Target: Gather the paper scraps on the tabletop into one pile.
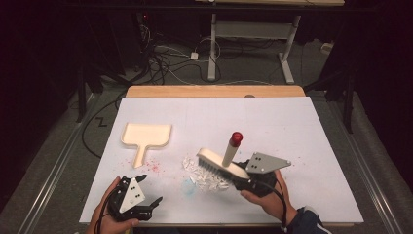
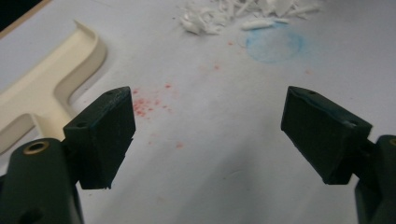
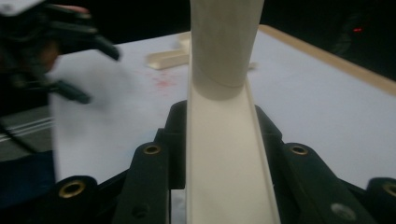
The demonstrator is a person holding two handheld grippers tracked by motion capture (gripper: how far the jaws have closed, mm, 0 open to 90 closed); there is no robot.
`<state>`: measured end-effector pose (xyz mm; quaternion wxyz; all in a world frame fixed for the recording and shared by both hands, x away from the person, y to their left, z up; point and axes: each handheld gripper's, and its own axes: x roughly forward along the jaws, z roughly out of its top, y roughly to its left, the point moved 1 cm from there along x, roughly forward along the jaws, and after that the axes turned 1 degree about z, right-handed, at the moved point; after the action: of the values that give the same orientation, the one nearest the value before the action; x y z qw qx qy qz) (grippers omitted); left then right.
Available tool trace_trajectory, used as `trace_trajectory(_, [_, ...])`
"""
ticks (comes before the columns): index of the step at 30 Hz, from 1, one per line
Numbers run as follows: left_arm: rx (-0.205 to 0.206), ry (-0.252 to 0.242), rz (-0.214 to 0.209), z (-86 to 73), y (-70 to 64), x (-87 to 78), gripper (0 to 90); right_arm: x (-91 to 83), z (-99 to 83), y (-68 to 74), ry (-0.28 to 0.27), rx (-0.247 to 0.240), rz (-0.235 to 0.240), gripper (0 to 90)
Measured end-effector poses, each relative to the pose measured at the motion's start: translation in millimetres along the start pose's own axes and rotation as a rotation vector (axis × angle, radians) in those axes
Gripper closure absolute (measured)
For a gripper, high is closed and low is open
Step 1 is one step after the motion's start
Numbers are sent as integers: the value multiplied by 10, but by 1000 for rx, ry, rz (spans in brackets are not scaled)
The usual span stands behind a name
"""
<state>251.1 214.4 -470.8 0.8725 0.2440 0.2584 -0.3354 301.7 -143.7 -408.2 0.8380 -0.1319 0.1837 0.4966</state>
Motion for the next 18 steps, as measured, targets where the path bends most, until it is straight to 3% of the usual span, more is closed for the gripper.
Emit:
trace_trajectory(3, [-23, -25, 26, -6, 50, -61, 170, 156, -44, 209, 28, -25, 96, 682])
trace_trajectory(6, [-38, -37, 43, -12, 84, -96, 170, 283, -95, 324, 40, -42, 138, 682])
trace_trajectory(7, [-48, -45, 46, -15, 94, -106, 169, 399, -159, 390, 46, -45, 162, 682])
trace_trajectory(8, [-52, -47, 47, -20, 101, -113, 162, 459, -181, 401, 75, -53, 171, 683])
trace_trajectory(13, [-40, -42, 35, -18, 84, -95, 154, 586, -242, 324, 92, -38, 159, 683])
trace_trajectory(18, [-48, -42, 19, -20, 82, -66, 154, 671, -215, 67, 99, -28, 95, 681])
